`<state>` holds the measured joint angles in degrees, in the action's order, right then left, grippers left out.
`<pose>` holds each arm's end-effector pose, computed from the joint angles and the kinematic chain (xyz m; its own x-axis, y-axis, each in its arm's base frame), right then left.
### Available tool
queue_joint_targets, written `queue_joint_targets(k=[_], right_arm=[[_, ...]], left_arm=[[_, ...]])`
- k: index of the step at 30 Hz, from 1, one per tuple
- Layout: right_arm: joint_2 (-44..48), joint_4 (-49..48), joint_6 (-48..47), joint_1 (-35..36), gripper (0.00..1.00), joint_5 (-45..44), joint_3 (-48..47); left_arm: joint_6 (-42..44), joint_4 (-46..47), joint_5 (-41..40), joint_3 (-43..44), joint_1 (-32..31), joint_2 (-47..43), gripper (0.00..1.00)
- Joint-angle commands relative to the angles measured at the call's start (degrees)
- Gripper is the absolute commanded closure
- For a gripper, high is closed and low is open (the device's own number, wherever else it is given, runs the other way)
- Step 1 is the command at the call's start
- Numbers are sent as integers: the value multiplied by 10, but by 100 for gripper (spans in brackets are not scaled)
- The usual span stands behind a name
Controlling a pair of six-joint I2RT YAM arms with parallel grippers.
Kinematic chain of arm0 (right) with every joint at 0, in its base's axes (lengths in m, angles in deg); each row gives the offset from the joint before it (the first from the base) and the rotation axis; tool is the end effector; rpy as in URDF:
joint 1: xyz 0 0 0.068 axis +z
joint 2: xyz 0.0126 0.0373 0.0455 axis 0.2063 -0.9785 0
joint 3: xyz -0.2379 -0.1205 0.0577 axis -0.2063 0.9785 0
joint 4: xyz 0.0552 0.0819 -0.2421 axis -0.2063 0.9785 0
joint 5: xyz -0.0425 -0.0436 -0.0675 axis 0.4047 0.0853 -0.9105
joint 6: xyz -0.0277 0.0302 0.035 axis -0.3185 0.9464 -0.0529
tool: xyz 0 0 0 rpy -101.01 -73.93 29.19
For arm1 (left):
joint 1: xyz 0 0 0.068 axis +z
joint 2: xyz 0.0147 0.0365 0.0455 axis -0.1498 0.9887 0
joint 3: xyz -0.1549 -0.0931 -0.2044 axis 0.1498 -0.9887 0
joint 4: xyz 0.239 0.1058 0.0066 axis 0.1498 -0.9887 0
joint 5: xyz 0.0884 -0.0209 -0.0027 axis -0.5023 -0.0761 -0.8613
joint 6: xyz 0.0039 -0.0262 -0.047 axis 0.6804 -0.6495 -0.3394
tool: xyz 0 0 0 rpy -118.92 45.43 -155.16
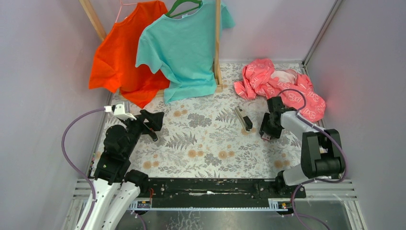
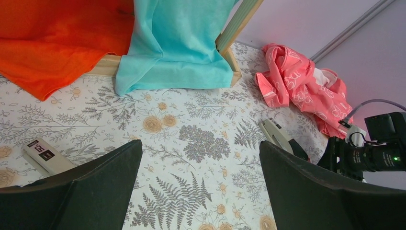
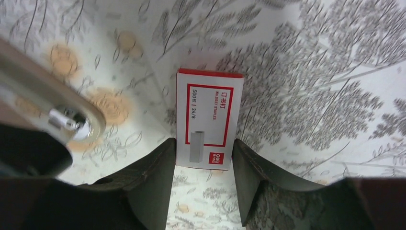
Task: Load the staples into the stapler
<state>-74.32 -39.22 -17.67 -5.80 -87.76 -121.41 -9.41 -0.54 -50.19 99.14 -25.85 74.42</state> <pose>0.2691 0.0255 0.1620 -0.8883 0.2863 -0.3591 0.2850 0.9568 0.0578 0.1087 -0.0324 0.3188 -0.2111 -0.4011 -0.8914 0.1867 0.8786 -0.4395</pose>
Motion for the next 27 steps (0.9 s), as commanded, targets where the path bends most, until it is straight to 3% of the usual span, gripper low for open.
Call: queue_joint_targets(k=[1, 8, 14, 20, 27], right_arm=[[62, 30, 42, 36, 47, 8, 24], [127, 19, 87, 114, 47, 24, 91], [158, -11, 111, 191, 47, 38, 124], [131, -53, 117, 277, 47, 36, 123], [45, -93, 72, 384, 46, 33, 59]], left_arm=[[-6, 35, 23, -7, -3, -8, 0], [-17, 41, 74, -4, -3, 14, 0], [-54, 43, 166, -2, -3, 82, 0], [-75, 22, 234, 3, -4, 177, 0], [-121, 69, 264, -43, -14, 201, 0]])
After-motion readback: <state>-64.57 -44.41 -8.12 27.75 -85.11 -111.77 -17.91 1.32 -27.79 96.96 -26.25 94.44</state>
